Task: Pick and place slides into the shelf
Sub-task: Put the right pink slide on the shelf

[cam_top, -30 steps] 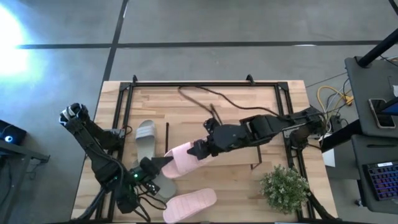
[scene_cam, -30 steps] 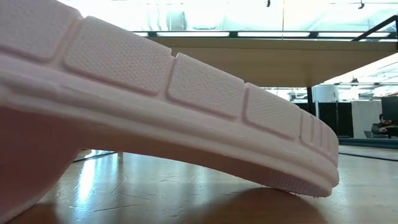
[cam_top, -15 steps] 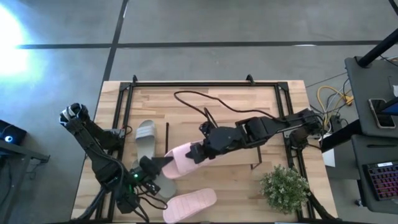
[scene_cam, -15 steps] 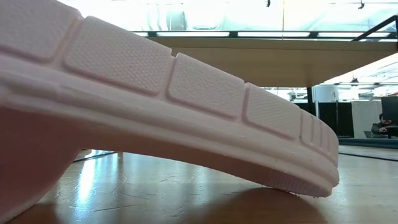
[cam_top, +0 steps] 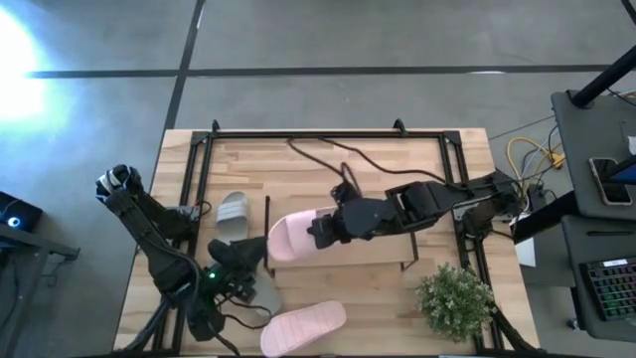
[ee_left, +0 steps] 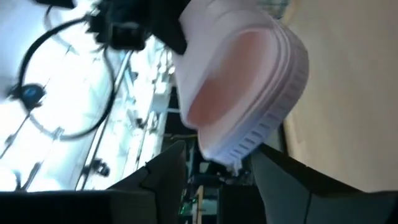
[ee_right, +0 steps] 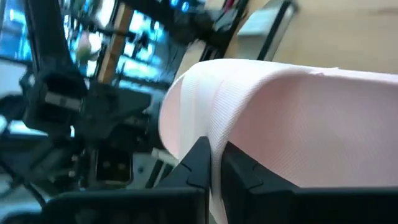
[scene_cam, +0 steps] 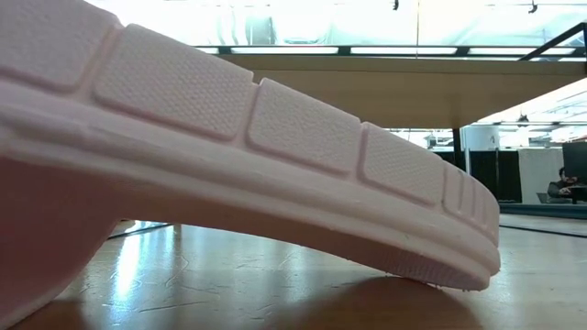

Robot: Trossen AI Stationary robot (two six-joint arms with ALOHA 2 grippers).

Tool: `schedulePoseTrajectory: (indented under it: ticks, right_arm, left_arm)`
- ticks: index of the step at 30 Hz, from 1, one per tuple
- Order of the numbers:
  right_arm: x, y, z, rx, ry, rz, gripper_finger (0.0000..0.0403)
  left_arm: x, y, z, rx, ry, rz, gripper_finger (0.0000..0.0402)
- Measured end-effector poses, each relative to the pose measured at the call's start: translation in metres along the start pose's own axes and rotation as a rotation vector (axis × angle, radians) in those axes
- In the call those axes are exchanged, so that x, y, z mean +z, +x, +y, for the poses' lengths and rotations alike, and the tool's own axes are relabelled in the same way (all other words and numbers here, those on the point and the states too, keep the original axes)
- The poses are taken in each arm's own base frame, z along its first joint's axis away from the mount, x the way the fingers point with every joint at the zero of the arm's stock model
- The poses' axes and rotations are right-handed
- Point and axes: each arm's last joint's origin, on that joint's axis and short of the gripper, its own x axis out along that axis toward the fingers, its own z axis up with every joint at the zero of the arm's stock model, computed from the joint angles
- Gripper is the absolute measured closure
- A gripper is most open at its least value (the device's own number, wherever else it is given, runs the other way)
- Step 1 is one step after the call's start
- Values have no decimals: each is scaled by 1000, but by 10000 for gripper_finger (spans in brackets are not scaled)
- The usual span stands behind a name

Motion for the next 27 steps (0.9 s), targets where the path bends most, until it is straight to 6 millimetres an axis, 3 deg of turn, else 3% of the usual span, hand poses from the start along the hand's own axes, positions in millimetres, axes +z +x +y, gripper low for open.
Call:
schedulePoseTrajectory:
  ticks: [6, 10, 13, 17, 21, 27]
  right_arm:
    - [-6, -17, -10, -125, 160, -304, 391]
    - [-19, -26, -14, -128, 288, -512, 391]
    - [-33, -29, -20, -120, 373, -627, 391]
    - [-44, -22, -27, -86, 461, -737, 390]
    - [-46, 1, -26, -63, 501, -760, 390]
    - [-49, 15, -33, -121, 461, -768, 390]
  left_arm:
    - [-5, 0, -8, 17, -174, 9, 229]
    - [-6, -4, -10, 12, -308, -6, 229]
    - [-6, -5, -10, 10, -315, -10, 228]
    - [-8, -5, -15, 10, -281, -10, 228]
    - [-9, -6, -16, 9, -274, -12, 228]
    - [-8, -12, -16, 1, -281, -32, 228]
